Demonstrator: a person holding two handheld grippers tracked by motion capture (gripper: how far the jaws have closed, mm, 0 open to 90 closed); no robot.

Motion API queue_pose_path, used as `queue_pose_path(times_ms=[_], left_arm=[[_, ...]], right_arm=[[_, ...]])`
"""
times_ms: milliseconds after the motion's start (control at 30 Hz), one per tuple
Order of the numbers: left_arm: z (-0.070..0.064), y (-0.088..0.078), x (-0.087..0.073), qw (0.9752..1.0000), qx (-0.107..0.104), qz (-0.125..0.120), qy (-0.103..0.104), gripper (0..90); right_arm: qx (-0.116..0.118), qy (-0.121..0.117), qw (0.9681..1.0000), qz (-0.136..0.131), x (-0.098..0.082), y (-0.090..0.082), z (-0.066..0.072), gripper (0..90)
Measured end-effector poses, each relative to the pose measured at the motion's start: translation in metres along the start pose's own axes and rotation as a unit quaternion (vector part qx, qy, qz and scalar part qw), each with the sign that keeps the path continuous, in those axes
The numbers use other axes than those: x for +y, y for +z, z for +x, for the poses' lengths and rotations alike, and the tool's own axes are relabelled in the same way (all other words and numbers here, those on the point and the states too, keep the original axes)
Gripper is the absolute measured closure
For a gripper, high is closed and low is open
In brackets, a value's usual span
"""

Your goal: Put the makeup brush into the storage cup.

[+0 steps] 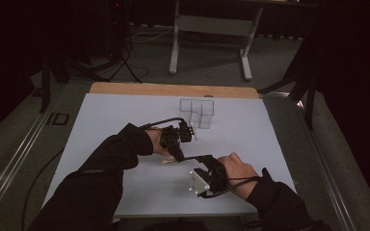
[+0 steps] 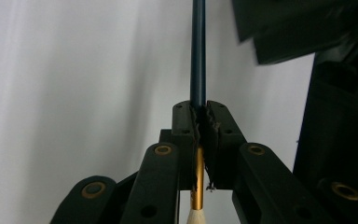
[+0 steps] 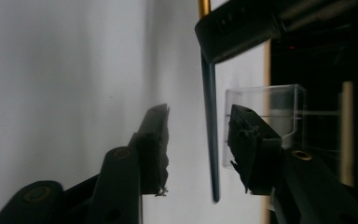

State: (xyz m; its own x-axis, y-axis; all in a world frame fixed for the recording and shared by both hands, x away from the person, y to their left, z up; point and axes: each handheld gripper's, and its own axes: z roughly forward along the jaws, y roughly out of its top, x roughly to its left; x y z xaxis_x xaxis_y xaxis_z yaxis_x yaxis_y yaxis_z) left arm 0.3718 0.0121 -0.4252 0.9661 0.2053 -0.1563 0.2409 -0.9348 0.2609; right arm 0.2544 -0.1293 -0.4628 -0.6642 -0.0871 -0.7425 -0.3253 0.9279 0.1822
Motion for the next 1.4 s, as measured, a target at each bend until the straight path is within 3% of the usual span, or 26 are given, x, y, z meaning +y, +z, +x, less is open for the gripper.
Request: queue_pose_path(times_ms=[233, 433, 667, 900, 1033, 1133, 1167, 1233, 1400], left_arm=[[-0.001, 0.002, 0.003, 1.0, -0.005, 0.002, 0.002, 83.5], [-0.001, 0.002, 0.004, 1.0, -0.001, -0.002, -0.002, 83.5], [-0.001, 0.002, 0.005, 1.0, -0.003, -0.005, -0.006, 83.5], [0.0, 0.003, 0.006, 0.9998, -0.009, -0.01, -0.017, 83.4], [0.0, 0.004, 0.005, 0.9998, -0.013, -0.007, -0.012, 83.2], [0.0, 0.003, 0.001, 0.9994, -0.018, -0.029, -0.006, 82.0], [0.0, 0.001, -0.001, 0.9991, -0.012, -0.041, -0.004, 73.5], [0.0, -0.002, -0.004, 0.9982, -0.001, -0.06, 0.003, 68.6], [0.004, -0.016, -0.013, 0.9948, 0.022, -0.096, -0.026, 52.9]], right_arm=[[-0.044, -0.044, 0.9977, 0.026, 0.013, 0.008, 0.008, 66.5], [-0.051, -0.063, 0.9956, 0.046, 0.016, 0.016, 0.01, 69.6], [-0.067, -0.066, 0.9937, 0.062, 0.016, 0.024, 0.011, 75.0], [-0.068, -0.073, 0.9928, 0.066, 0.02, 0.026, 0.009, 82.7], [-0.063, -0.07, 0.9934, 0.066, 0.021, 0.027, 0.01, 83.5], [-0.061, -0.067, 0.9939, 0.062, 0.021, 0.026, 0.01, 83.9], [-0.064, -0.057, 0.9947, 0.056, 0.019, 0.025, 0.008, 83.9], [-0.061, -0.054, 0.995, 0.057, 0.017, 0.025, 0.007, 83.9], [-0.055, -0.016, 0.9973, 0.045, 0.01, 0.022, 0.0, 83.9]])
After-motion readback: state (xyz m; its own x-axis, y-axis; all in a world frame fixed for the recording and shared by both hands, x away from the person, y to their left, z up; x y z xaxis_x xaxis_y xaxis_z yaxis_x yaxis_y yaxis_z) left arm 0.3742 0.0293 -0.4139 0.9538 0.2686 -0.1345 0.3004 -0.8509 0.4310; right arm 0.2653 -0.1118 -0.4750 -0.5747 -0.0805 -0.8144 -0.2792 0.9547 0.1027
